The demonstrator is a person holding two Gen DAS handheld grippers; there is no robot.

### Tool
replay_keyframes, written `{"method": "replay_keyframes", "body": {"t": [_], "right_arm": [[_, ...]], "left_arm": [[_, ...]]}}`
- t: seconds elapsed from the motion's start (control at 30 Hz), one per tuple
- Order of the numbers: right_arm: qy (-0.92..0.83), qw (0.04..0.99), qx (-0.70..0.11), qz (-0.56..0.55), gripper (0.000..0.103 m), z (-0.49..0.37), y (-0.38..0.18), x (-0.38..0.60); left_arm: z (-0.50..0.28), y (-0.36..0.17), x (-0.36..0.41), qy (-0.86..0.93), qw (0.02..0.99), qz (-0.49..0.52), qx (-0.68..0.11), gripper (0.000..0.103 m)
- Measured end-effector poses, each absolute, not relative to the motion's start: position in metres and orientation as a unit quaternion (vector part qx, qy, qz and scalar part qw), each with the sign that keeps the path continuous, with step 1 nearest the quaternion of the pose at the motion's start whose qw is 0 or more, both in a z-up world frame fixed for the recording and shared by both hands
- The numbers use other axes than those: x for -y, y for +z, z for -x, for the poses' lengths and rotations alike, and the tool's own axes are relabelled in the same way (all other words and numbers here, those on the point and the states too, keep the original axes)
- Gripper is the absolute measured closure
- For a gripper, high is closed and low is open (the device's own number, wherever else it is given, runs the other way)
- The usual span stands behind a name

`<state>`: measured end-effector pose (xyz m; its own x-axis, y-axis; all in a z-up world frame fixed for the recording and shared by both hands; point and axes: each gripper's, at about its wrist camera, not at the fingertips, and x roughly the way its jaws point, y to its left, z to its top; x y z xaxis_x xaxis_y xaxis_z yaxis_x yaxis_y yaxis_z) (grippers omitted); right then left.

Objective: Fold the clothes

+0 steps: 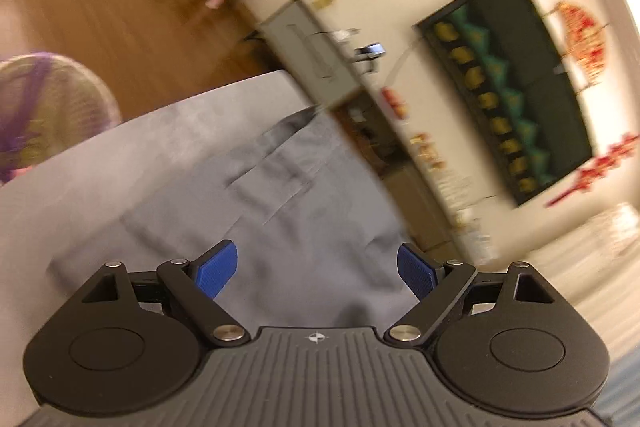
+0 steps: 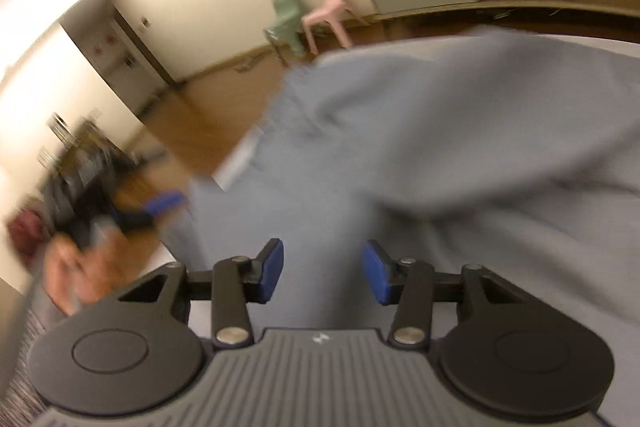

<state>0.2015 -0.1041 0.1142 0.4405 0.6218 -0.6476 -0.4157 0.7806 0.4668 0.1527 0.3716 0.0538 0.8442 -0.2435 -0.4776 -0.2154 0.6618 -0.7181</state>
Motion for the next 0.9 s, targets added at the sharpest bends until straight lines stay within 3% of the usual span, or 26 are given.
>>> {"method": "replay_keyframes", "body": {"t": [0.13,0.2,0.37,0.43,0.47,0.57,0.63,0.67,0.7,0.77,0.8,0.87,0.9], "right_arm": [[0.278,0.85,-0.436,-0.103,0.057,-0.164,0.082,0.137],[0.288,0.846,-0.437,-0.098,0.049,-0.155,0.074,0.139],[0.289,0.852,-0.433,-0.061,0.045,-0.145,0.06,0.137],[0.27,0.856,-0.438,-0.054,0.047,-0.139,0.05,0.146],[0.263,0.857,-0.438,-0.058,0.055,-0.139,0.047,0.151],[0.25,0.859,-0.441,-0.07,0.067,-0.14,0.042,0.164],[0.241,0.863,-0.439,-0.074,0.069,-0.14,0.04,0.168],[0.237,0.866,-0.435,-0.073,0.069,-0.139,0.039,0.168],[0.231,0.87,-0.431,-0.066,0.069,-0.138,0.038,0.166],[0.224,0.877,-0.423,-0.038,0.068,-0.132,0.038,0.157],[0.225,0.88,-0.419,-0.018,0.066,-0.128,0.038,0.152],[0.235,0.88,-0.413,0.01,0.052,-0.125,0.038,0.142],[0.237,0.879,-0.414,0.019,0.049,-0.125,0.039,0.137]], "left_arm": [[-0.122,0.052,-0.353,0.043,0.872,0.407,-0.268,0.015],[-0.115,0.053,-0.344,0.054,0.877,0.395,-0.268,0.012],[-0.147,0.029,-0.337,0.104,0.852,0.378,-0.348,0.009],[-0.17,0.017,-0.342,0.113,0.84,0.388,-0.362,0.009],[-0.184,0.017,-0.343,0.107,0.841,0.393,-0.356,0.007],[-0.239,0.017,-0.349,0.045,0.841,0.419,-0.339,0.005],[-0.275,0.021,-0.355,-0.048,0.843,0.444,-0.299,0.009],[-0.283,0.03,-0.358,-0.08,0.847,0.45,-0.272,0.024],[-0.286,0.042,-0.363,-0.107,0.85,0.457,-0.241,0.029],[-0.266,0.067,-0.378,-0.135,0.856,0.465,-0.18,0.023],[-0.252,0.074,-0.383,-0.129,0.863,0.458,-0.169,0.012],[-0.226,0.079,-0.39,-0.088,0.877,0.433,-0.188,0.008],[-0.215,0.076,-0.392,-0.061,0.879,0.422,-0.215,0.006]]}}
